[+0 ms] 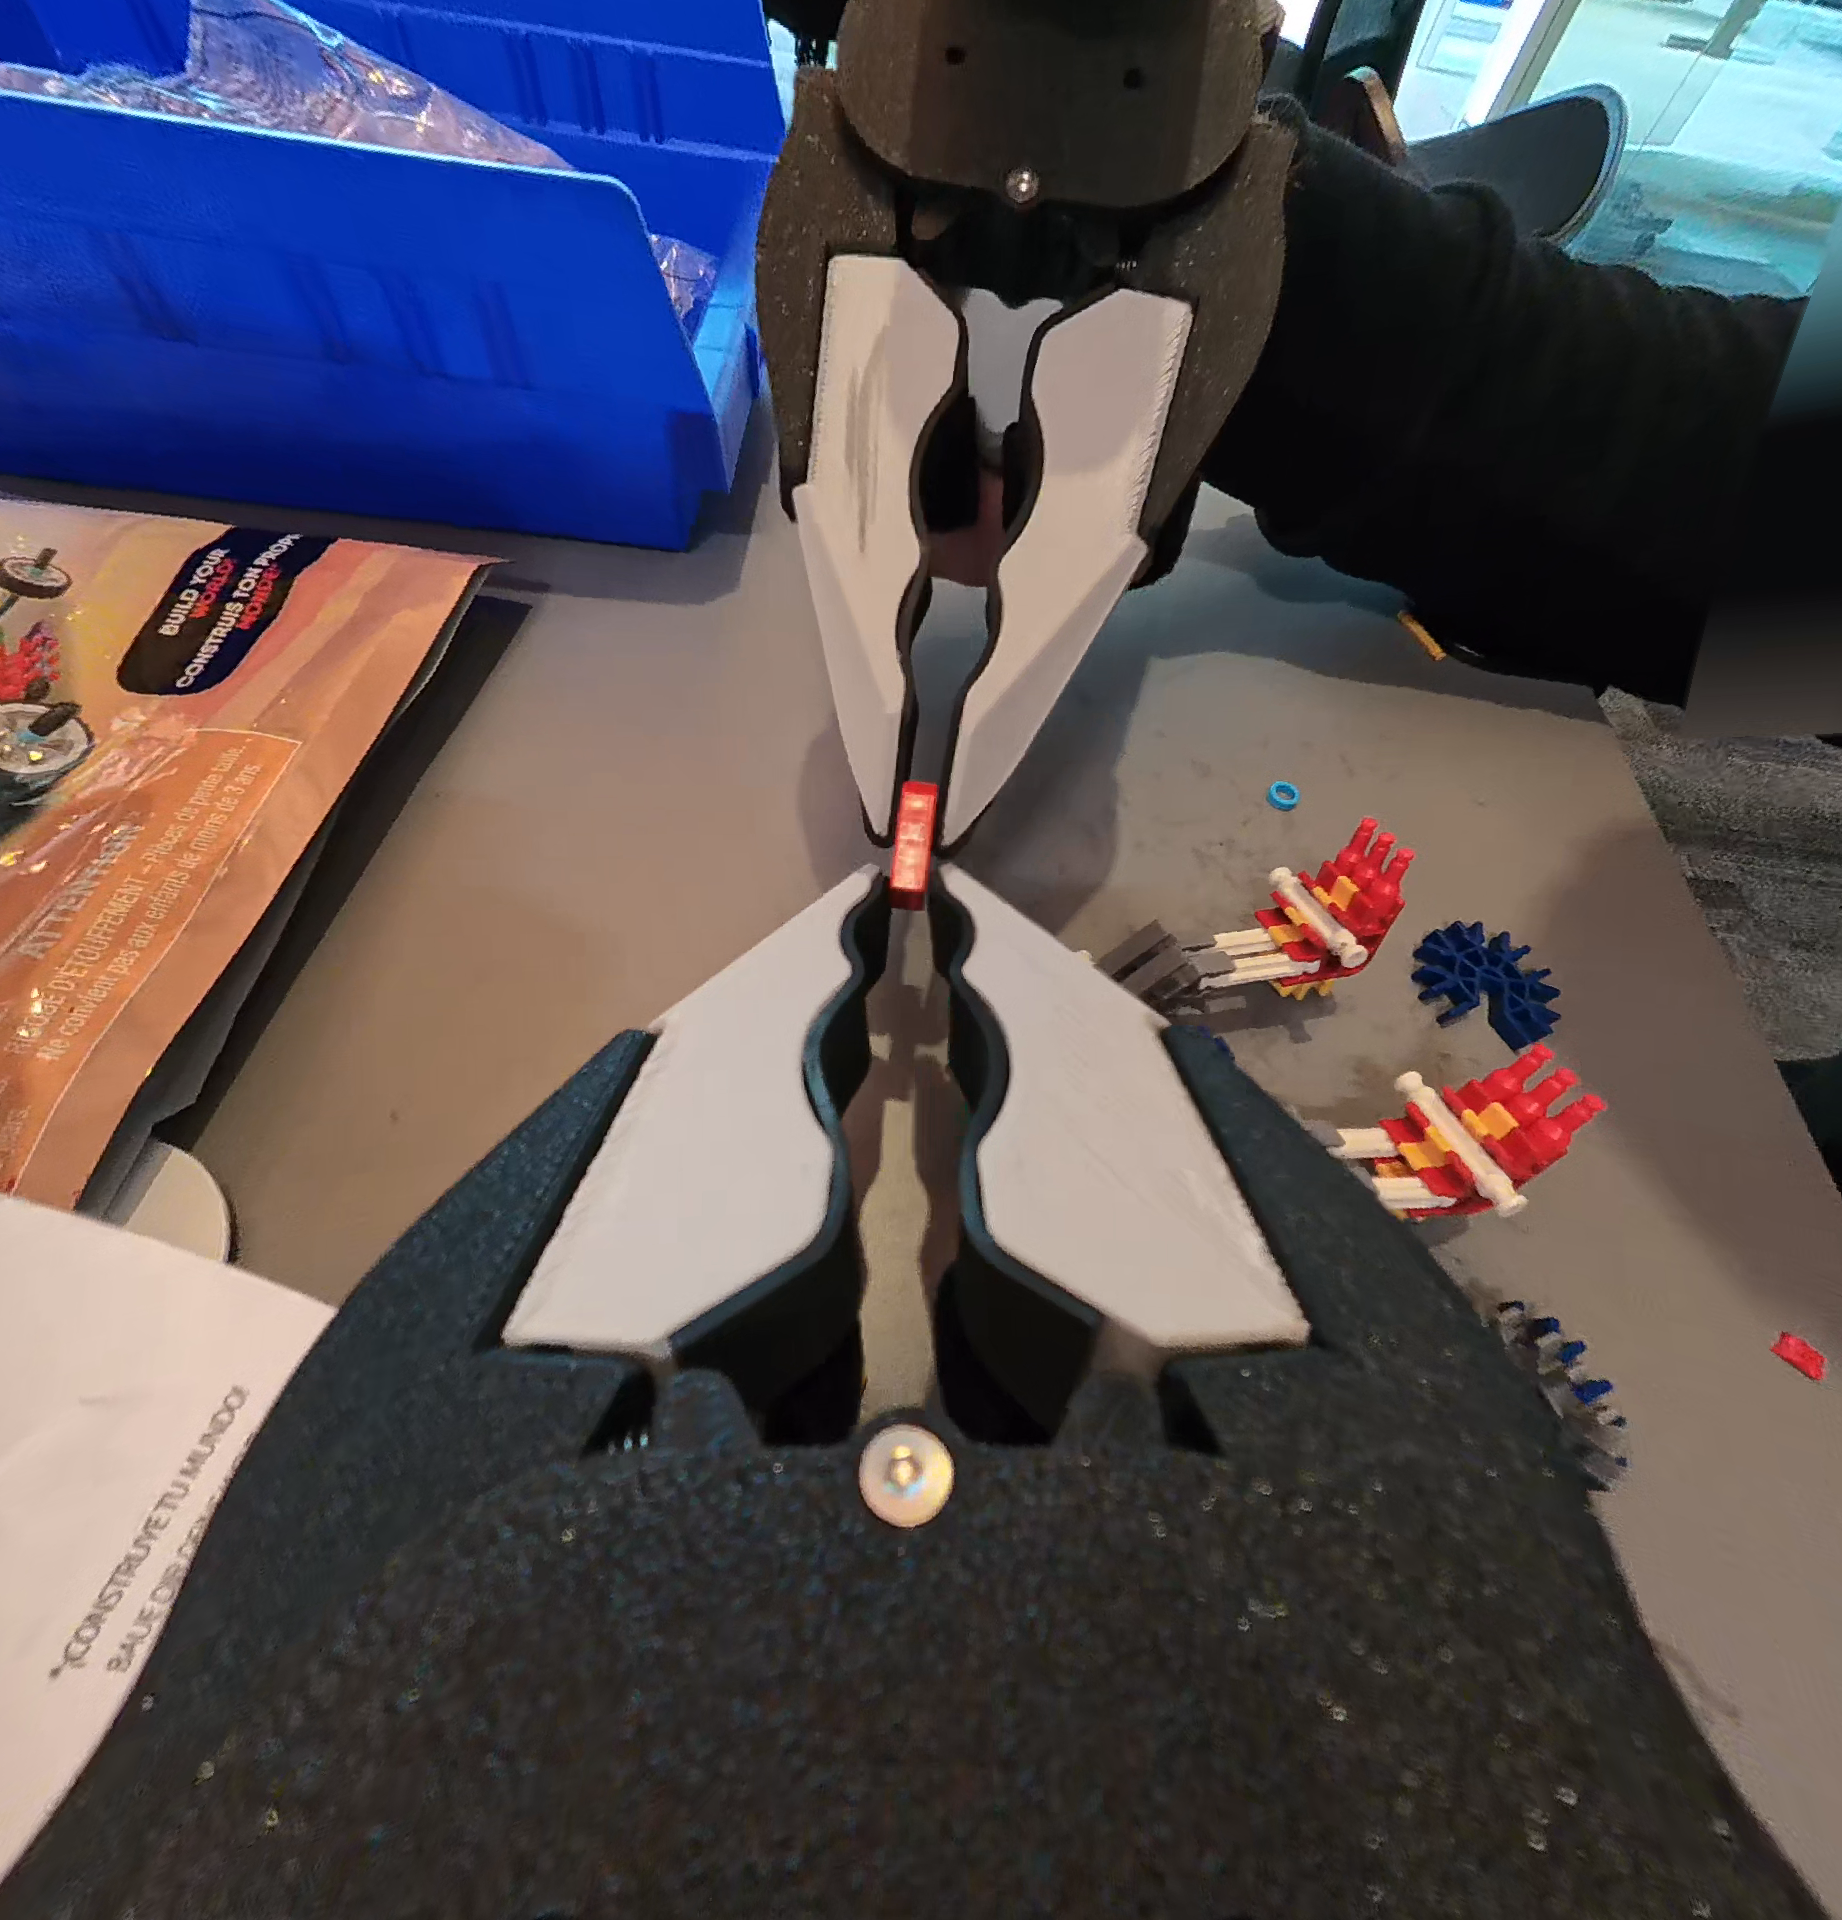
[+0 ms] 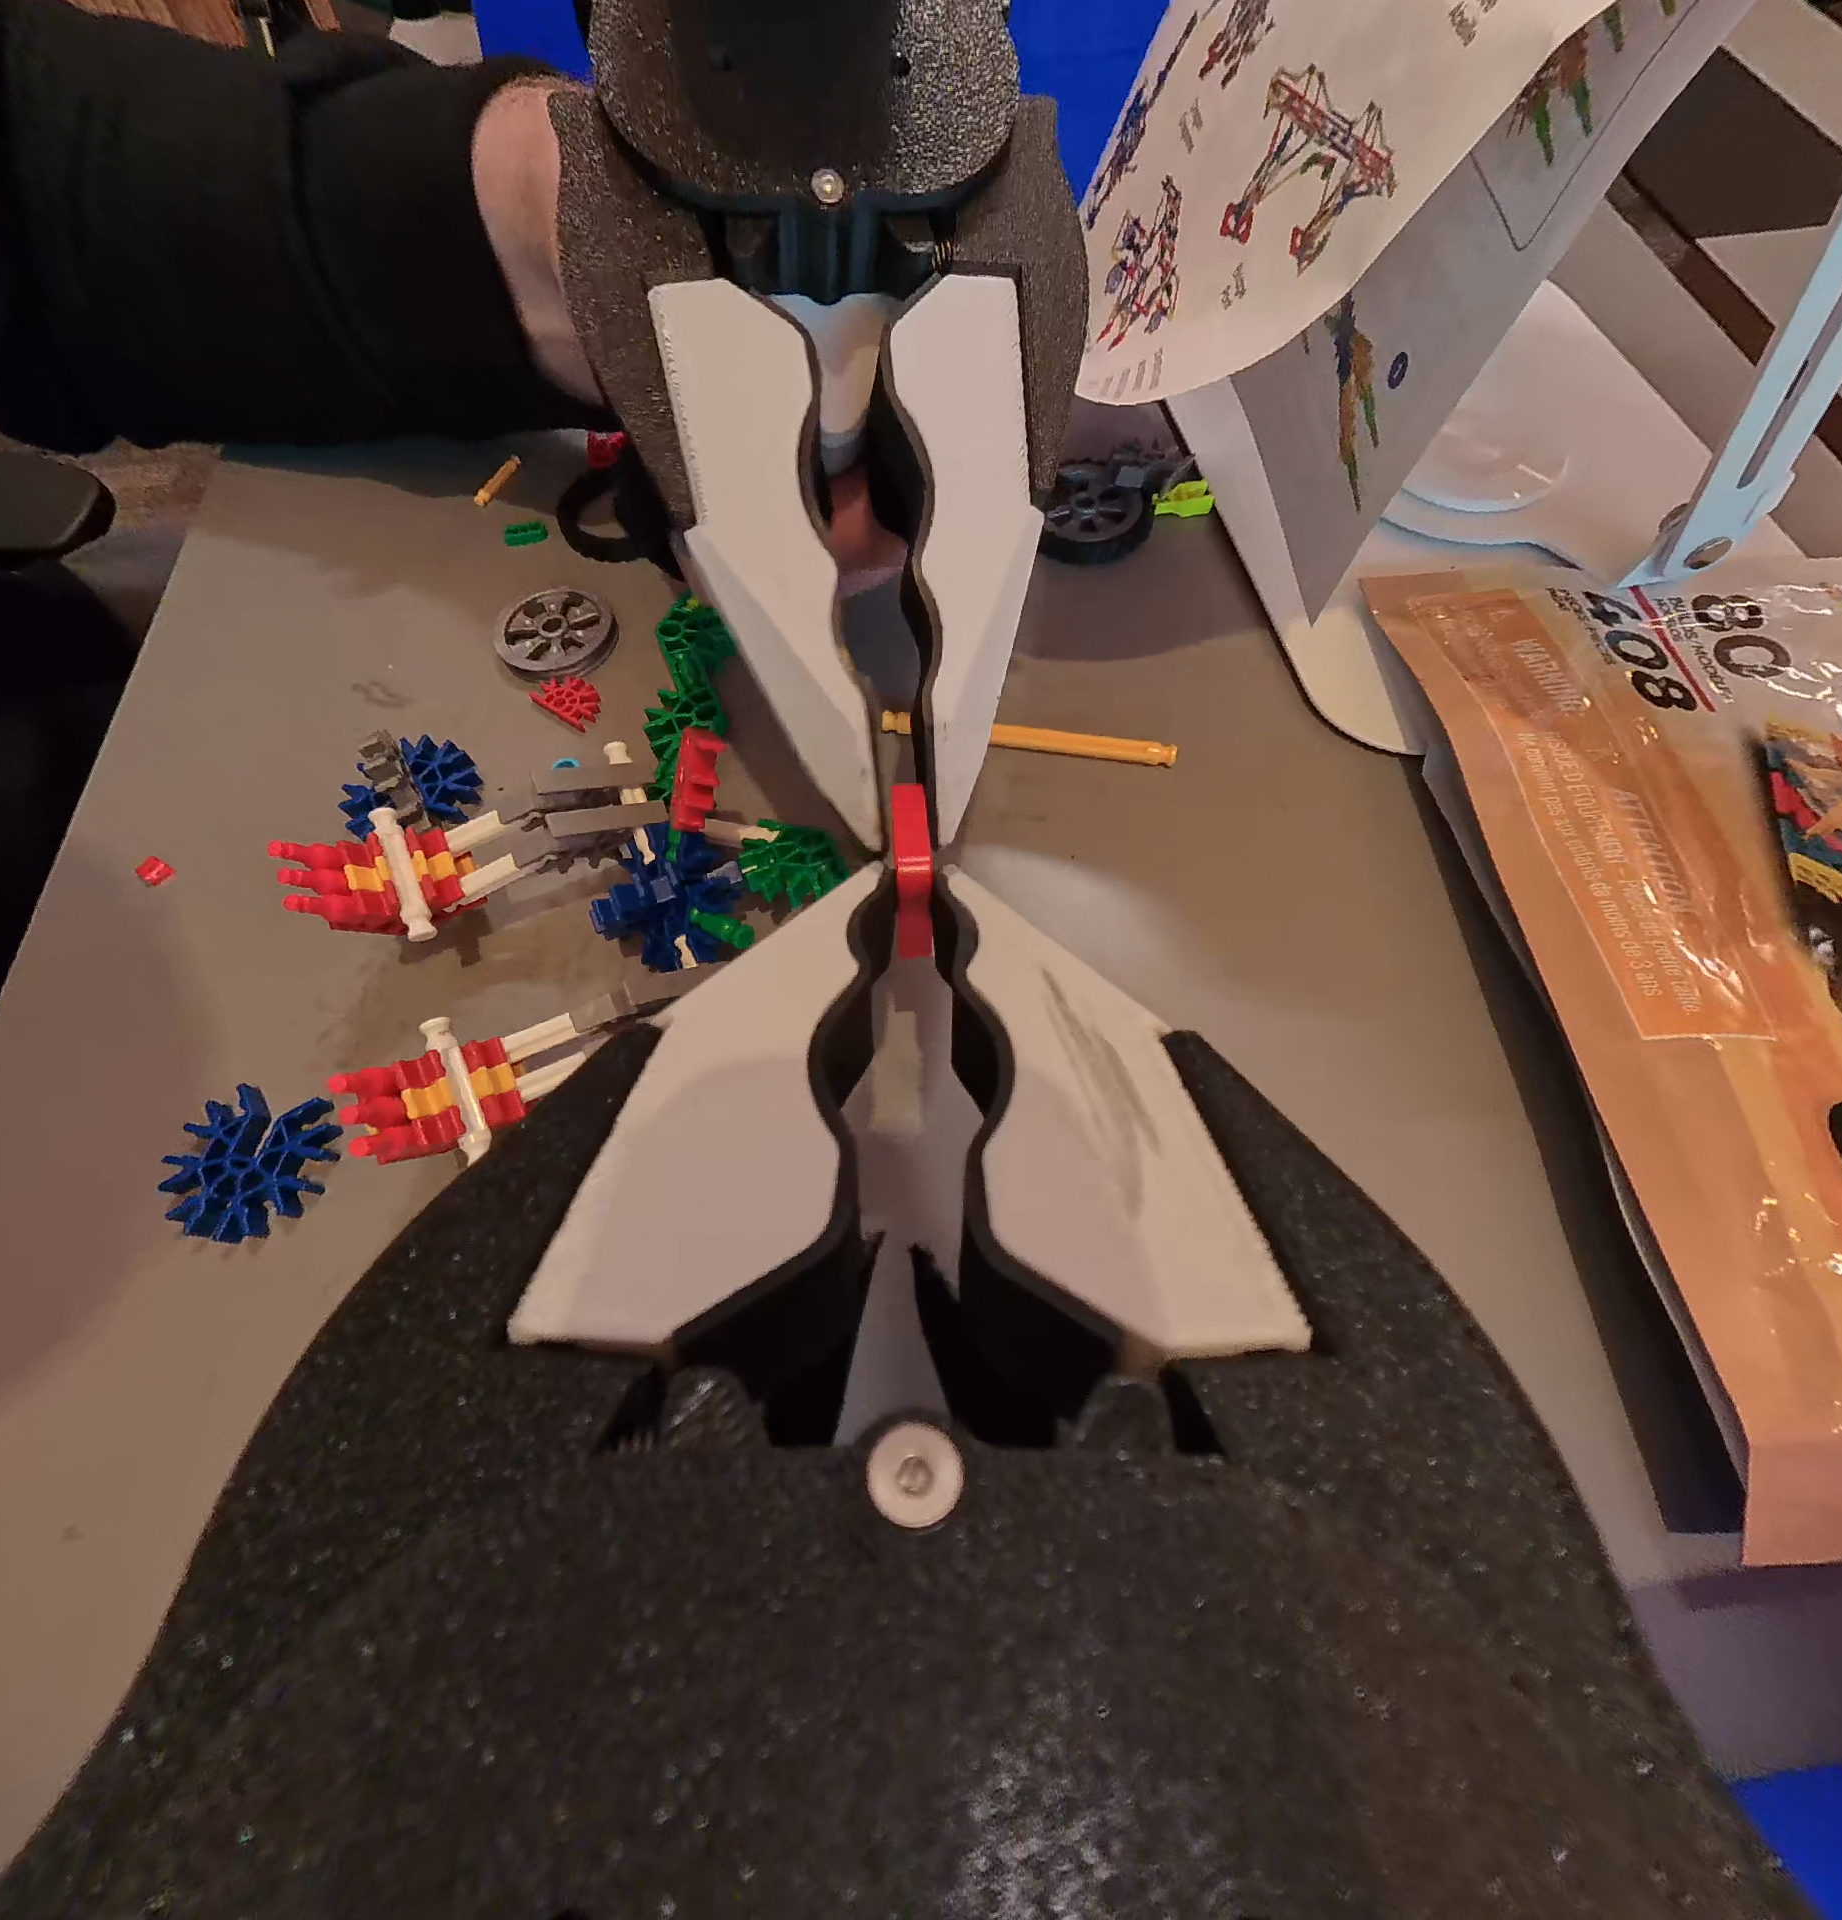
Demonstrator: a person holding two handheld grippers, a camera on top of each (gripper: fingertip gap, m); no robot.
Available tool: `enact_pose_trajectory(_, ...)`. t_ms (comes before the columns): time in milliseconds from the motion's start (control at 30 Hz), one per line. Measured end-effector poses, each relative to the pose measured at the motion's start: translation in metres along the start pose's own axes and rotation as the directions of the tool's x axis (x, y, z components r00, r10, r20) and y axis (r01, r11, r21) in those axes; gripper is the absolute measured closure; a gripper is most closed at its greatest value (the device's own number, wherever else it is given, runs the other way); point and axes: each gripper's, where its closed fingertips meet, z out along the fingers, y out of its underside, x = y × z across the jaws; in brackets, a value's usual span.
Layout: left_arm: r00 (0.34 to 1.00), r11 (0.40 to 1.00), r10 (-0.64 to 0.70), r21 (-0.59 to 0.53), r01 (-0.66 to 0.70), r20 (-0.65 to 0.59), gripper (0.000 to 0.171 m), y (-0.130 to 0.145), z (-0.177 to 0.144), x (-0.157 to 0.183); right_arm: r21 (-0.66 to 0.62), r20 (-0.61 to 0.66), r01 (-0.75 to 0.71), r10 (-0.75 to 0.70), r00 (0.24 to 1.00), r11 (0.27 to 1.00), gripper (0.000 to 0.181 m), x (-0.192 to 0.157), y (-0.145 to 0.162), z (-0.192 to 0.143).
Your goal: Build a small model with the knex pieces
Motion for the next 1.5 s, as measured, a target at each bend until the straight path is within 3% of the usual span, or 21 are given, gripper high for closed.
enact_pose_trajectory(467,0.999,1.0,-0.026,0.012,0.027,-0.038,0.166,-0.003,-0.002,0.004,-0.068,0.045,-0.034,0.037,0.998,0.997,0.175,-0.007,0.014,0.006)
enact_pose_trajectory(833,0.999,0.999,-0.024,-0.04,0.023,-0.022,0.166,0.002,0.0,0.004,-0.06,0.0,-0.008,0.008,1.0,0.998,0.169,-0.002,0.009,0.006)
enact_pose_trajectory(933,1.0,0.999,-0.025,-0.048,0.024,-0.01,0.166,0.004,0.001,0.003,-0.084,-0.002,0.03,-0.03,1.0,0.996,0.175,-0.004,0.011,0.012)
enact_pose_trajectory(1233,0.998,0.996,-0.061,0.06,0.06,0.021,0.152,-0.012,-0.007,-0.008,0.149,0.022,-0.104,0.102,0.995,0.983,0.176,0.01,-0.018,-0.014)
enact_pose_trajectory(1500,0.997,0.992,-0.072,0.105,0.072,-0.001,0.16,-0.02,-0.006,-0.004,0.184,0.069,-0.131,0.12,0.99,0.974,0.176,0.006,-0.024,-0.015)
